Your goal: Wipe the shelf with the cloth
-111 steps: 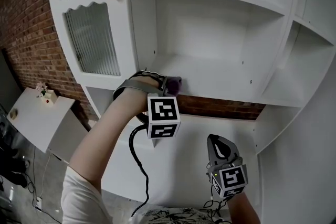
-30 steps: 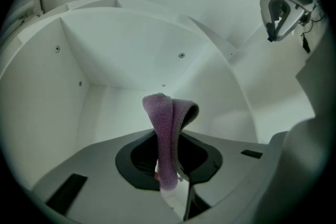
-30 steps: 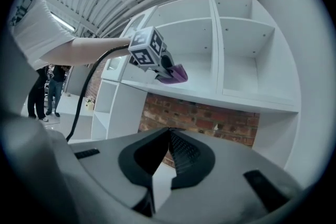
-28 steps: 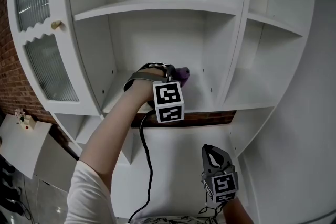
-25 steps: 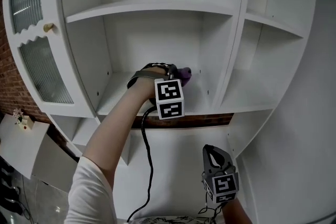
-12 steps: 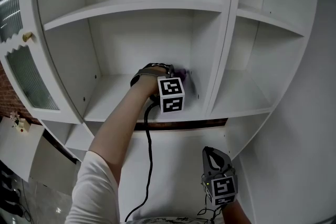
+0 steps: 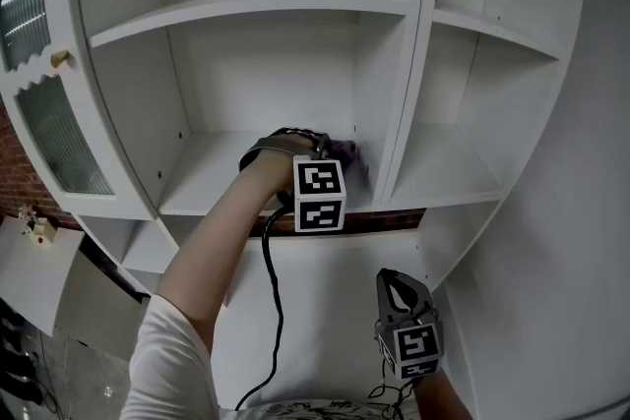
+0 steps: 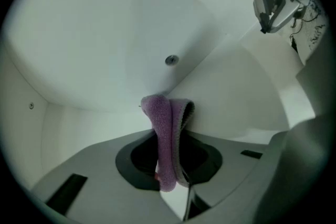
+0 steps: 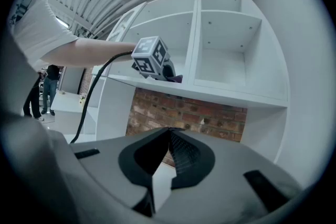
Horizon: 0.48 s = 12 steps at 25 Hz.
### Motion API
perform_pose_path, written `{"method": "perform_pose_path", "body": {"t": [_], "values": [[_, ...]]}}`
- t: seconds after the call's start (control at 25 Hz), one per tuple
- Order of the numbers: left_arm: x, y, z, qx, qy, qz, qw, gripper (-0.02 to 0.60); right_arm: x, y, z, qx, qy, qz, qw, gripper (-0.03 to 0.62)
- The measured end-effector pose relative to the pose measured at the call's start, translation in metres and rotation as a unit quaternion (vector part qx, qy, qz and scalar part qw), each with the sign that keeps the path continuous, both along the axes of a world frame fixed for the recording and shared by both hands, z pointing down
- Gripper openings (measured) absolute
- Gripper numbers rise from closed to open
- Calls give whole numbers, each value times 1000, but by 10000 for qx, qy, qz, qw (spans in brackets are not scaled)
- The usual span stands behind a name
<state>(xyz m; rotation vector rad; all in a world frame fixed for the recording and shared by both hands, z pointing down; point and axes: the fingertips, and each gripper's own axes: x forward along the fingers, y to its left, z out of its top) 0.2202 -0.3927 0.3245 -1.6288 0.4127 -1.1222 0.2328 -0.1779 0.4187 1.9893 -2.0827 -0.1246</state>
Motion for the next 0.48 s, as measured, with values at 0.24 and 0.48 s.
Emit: {"method": "perform_pose_path", "body": {"t": [0.24,0.48], "values": [[-17,49,-1,38,-117,-12,9999,87,-26,10,-5,58,83,-169,9998,5],[-33,96,-1,174,-11,223,9996,87,-58,24,-6,48,108,-244,9996,5]]}}
